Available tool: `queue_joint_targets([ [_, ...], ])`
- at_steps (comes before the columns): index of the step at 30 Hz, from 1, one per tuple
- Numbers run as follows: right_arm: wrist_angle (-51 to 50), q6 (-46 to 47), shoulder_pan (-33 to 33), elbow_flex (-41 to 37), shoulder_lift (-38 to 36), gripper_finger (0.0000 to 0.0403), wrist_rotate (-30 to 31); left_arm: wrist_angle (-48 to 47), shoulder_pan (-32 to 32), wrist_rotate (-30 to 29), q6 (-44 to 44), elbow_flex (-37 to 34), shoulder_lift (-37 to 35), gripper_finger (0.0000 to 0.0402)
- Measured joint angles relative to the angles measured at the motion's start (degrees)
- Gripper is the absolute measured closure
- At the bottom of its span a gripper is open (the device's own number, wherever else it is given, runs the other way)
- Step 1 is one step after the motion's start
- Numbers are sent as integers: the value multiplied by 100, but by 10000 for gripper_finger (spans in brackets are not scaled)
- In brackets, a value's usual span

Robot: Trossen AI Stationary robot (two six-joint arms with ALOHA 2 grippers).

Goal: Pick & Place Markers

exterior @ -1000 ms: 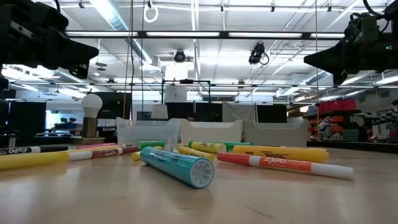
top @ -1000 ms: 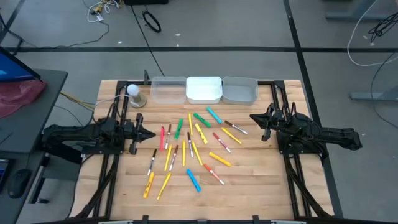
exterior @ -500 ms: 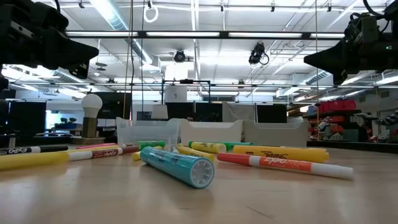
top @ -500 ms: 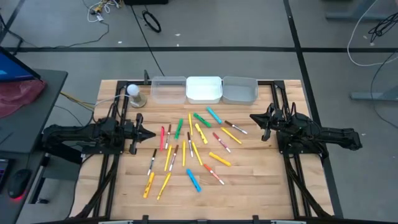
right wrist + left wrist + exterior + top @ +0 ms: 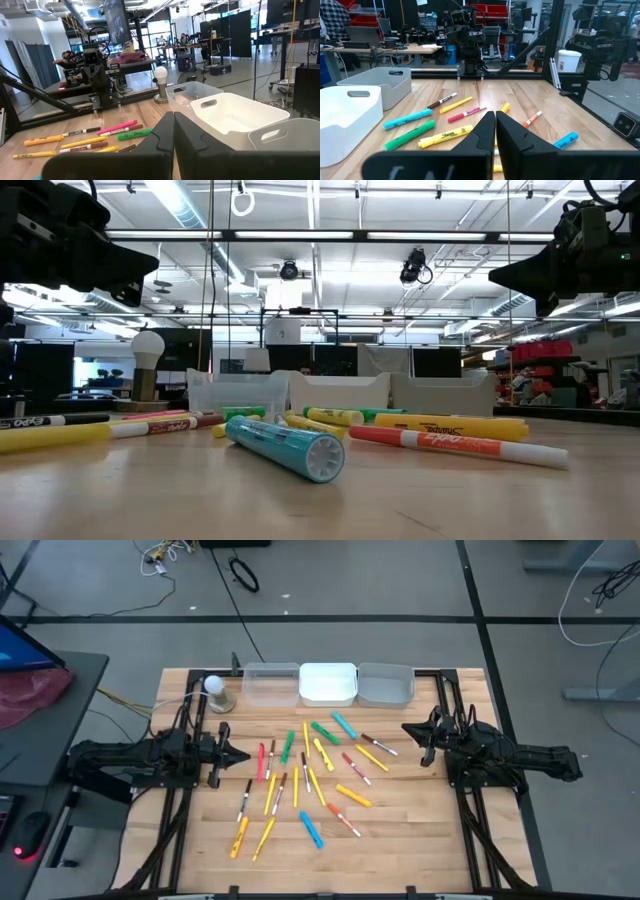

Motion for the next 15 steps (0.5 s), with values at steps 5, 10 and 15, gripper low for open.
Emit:
queue_joint_targets([
  [5, 0, 0, 0, 0, 0, 392, 0, 0, -2, 0, 0, 1, 0, 383],
  [10, 0, 2, -2, -2, -1, 392, 0, 0, -2, 0, 0, 0, 0, 383],
  [15, 80, 2, -2, 0, -2, 392, 0, 0, -2, 0, 0, 1, 0, 383],
])
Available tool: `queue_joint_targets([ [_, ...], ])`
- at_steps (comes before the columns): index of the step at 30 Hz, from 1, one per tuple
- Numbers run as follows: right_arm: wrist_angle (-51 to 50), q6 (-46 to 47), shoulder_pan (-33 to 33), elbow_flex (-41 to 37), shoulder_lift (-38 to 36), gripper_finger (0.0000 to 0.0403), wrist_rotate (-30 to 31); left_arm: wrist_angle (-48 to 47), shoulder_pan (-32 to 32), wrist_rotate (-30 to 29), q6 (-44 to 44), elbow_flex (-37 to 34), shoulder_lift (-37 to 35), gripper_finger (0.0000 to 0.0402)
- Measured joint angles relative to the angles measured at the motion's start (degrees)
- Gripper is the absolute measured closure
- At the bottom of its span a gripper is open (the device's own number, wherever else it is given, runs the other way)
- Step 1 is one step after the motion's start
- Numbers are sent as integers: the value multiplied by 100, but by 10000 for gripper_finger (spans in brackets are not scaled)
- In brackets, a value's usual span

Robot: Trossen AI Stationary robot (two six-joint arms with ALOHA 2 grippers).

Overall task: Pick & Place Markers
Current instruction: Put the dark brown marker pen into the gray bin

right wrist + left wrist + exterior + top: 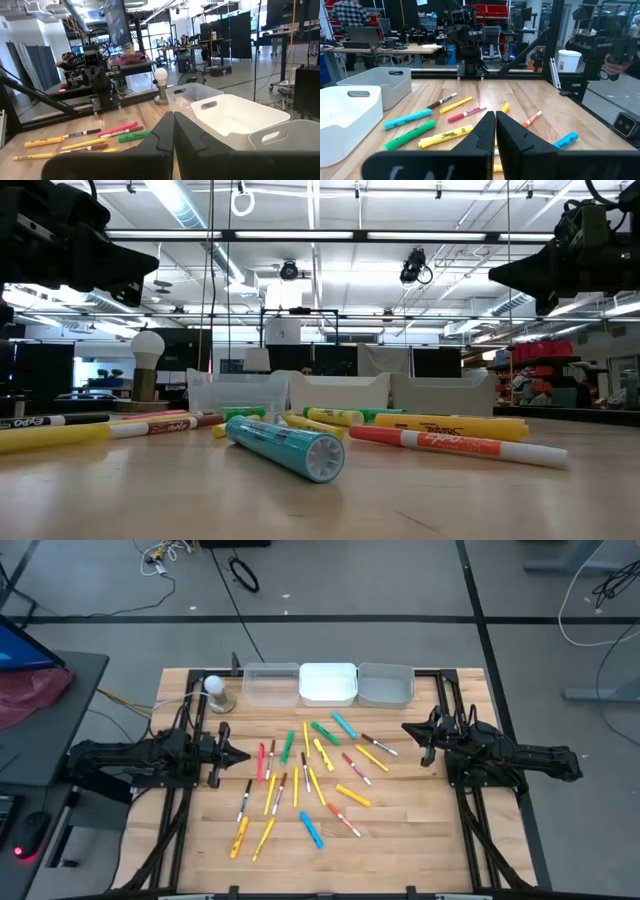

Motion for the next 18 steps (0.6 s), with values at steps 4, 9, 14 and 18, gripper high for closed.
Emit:
queue_joint_targets([
  [4, 308, 350, 2, -2, 0, 392, -1, 6, 0, -1, 0, -2, 0, 383],
  [9, 602, 974, 2, -2, 30, 392, -63, 9, 0, -2, -307, 0, 0, 383],
  [14, 641, 1453, 5, -1, 372, 392, -625, 122, 2, -116, -932, -2, 0, 383],
  [18, 649, 1611, 7, -2, 1140, 392, -613, 308, 1, -227, -939, -1, 0, 383],
])
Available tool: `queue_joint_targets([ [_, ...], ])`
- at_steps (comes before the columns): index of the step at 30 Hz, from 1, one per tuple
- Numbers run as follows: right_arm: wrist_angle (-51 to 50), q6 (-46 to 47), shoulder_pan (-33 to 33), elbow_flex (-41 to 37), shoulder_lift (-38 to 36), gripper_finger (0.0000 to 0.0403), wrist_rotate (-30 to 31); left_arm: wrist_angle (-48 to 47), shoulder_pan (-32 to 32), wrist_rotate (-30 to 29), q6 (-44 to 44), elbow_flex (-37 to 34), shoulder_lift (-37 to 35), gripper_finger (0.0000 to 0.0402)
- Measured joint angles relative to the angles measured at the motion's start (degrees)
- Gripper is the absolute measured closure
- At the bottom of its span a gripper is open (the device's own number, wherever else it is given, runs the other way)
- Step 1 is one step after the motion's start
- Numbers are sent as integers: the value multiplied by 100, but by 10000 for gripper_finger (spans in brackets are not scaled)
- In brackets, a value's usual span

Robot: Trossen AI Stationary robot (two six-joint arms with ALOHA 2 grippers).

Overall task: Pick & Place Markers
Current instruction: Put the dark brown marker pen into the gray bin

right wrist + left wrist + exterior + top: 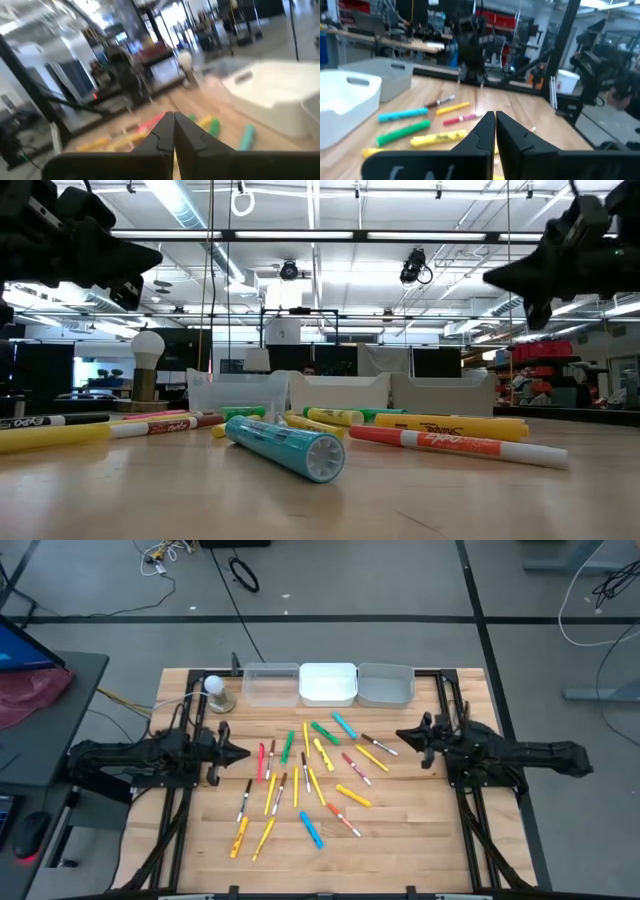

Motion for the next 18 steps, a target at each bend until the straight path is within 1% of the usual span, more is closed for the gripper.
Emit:
queue_joint_targets([
  [3, 25, -3, 0, 0, 701, 389, 113, 141, 0, -108, -5, 1, 0, 383],
  [6, 58, 11, 0, 39, 1401, 374, 240, 233, -1, -240, 12, -1, 0, 383],
  [8, 52, -21, -4, 177, 1881, 356, 290, 277, -1, -348, 29, 0, 0, 383],
  [13, -189, -287, -8, 541, 3049, 296, 608, 304, 1, -548, 33, 1, 0, 383],
  [15, -134, -517, -30, 631, 3503, 274, 617, 302, 1, -591, 35, -1, 0, 383],
  [18, -34, -617, -116, 681, 4119, 247, 618, 304, 1, -597, 35, -1, 0, 383],
])
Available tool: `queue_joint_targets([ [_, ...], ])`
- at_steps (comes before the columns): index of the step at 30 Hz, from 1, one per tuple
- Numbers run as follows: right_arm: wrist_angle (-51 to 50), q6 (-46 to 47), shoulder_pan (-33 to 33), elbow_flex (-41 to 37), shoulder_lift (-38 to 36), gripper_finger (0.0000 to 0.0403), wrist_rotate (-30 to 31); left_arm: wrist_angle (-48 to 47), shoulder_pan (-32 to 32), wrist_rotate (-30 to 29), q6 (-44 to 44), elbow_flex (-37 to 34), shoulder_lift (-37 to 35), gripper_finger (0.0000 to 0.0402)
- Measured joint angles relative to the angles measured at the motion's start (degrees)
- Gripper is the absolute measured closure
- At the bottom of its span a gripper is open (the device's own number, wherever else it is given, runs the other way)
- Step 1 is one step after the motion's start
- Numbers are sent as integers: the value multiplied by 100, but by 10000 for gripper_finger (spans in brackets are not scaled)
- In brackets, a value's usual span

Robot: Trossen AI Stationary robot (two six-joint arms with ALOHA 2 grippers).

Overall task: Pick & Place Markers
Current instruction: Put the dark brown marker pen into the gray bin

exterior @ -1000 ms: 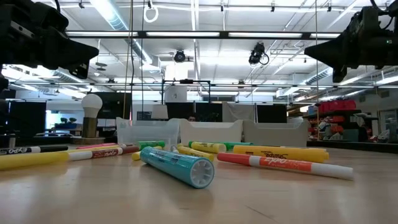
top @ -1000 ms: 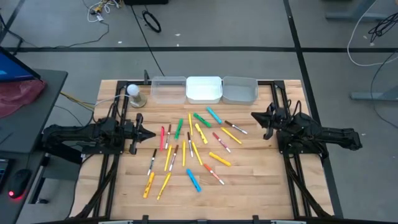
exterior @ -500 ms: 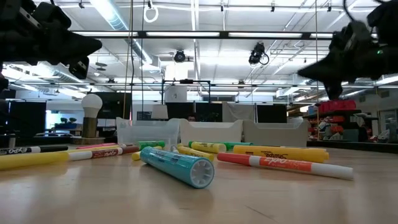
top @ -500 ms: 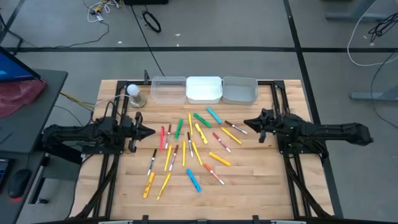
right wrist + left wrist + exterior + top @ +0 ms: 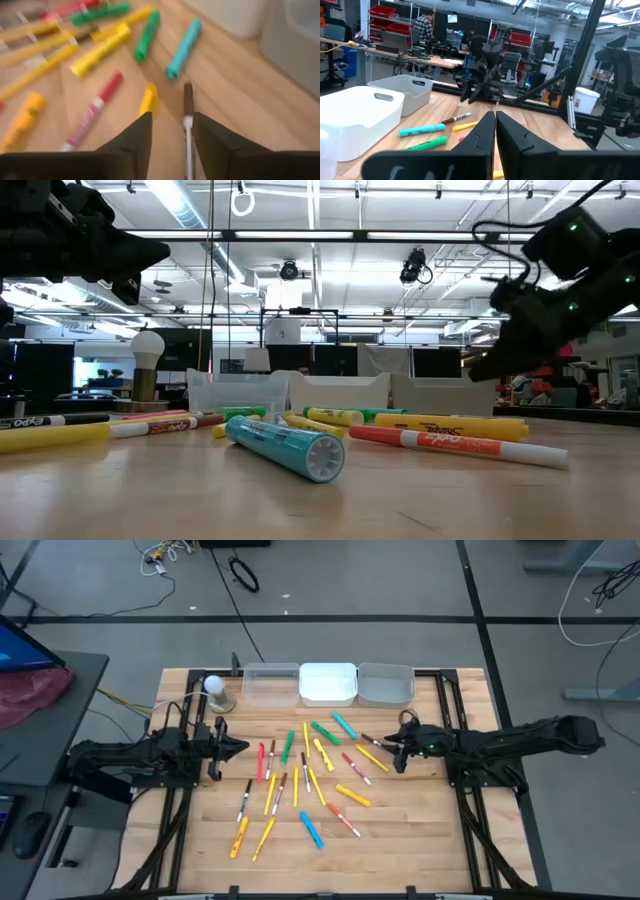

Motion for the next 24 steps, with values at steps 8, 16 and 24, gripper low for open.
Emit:
queue_joint_targets([
  [8, 884, -524, -160, 7, 1295, 222, 0, 2, -2, 0, -4, -1, 0, 383],
  [16, 1411, -857, -437, 12, 2266, 232, -13, 2, 0, 0, -2, -1, 0, 383],
  [24, 1732, -1136, -522, 36, 2770, 299, -67, 2, -2, 0, -2, -1, 0, 383],
])
